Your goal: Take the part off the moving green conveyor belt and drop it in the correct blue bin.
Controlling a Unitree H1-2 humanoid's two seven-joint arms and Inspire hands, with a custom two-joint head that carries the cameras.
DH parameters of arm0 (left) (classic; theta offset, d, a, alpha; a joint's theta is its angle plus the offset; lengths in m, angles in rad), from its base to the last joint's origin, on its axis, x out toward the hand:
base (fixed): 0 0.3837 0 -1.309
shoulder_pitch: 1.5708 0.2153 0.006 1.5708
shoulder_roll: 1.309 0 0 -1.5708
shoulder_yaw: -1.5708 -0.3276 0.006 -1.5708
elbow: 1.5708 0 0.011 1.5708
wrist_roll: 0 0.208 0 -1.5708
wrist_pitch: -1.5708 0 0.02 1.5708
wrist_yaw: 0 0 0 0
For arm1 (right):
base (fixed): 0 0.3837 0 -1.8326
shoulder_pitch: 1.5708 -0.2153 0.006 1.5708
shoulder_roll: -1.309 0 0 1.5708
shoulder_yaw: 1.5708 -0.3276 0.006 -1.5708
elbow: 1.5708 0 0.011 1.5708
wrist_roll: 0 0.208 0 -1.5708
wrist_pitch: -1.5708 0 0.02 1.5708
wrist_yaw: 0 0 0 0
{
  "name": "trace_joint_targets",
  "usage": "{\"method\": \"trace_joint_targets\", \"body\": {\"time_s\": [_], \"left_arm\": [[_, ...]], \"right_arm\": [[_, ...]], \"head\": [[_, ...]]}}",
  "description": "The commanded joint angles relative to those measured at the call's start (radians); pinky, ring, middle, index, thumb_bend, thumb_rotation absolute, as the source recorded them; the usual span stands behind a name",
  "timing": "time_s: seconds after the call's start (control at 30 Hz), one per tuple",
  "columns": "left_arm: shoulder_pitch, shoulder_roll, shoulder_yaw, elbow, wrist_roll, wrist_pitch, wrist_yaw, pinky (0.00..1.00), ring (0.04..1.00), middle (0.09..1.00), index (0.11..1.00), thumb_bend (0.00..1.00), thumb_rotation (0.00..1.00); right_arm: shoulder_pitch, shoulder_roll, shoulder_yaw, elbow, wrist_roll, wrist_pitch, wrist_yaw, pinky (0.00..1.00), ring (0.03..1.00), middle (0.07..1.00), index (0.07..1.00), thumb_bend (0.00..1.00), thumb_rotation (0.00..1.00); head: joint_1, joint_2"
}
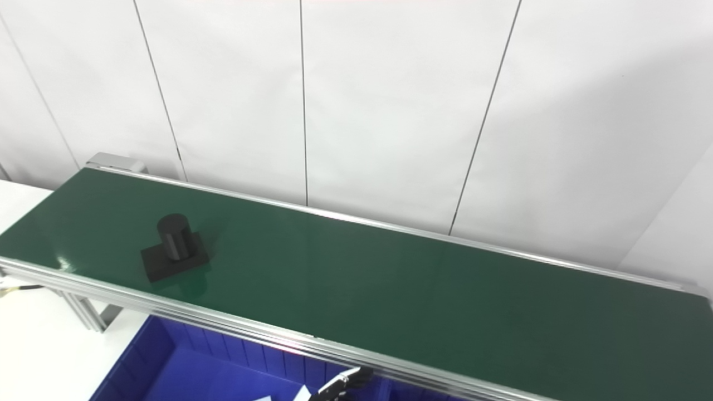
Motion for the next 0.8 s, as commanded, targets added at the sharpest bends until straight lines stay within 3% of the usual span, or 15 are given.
{"method": "trace_joint_targets", "body": {"time_s": [0.0, 0.13, 0.37, 0.77], "left_arm": [[-0.023, -0.023, 0.002, -0.010, -0.002, -0.029, 0.005, 0.76, 0.845, 0.851, 0.848, 1.00, 0.97], [-0.030, -0.035, 0.007, 0.000, -0.006, -0.029, 0.001, 0.76, 0.844, 0.849, 0.847, 1.00, 0.96], [-0.050, -0.054, 0.015, 0.023, -0.009, -0.029, -0.001, 0.76, 0.843, 0.846, 0.845, 1.00, 0.93], [-0.046, -0.063, 0.036, 0.011, -0.023, -0.029, -0.033, 0.78, 0.847, 0.848, 0.847, 1.00, 0.92]], "right_arm": [[-0.002, 0.003, -0.033, -0.037, 0.017, -0.031, 0.026, 0.80, 0.889, 0.941, 0.912, 1.00, 1.00], [0.013, 0.001, -0.084, -0.073, 0.024, -0.031, 0.061, 0.78, 0.895, 0.939, 0.919, 1.00, 1.00], [0.040, -0.008, -0.177, -0.149, 0.036, -0.031, 0.125, 0.83, 0.909, 0.947, 0.935, 1.00, 1.00], [0.090, -0.054, -0.226, -0.277, -0.016, -0.031, 0.065, 0.87, 0.936, 0.977, 0.994, 1.00, 1.00]], "head": [[-0.002, -0.001], [-0.008, -0.003], [-0.022, -0.007], [-0.037, -0.005]]}}
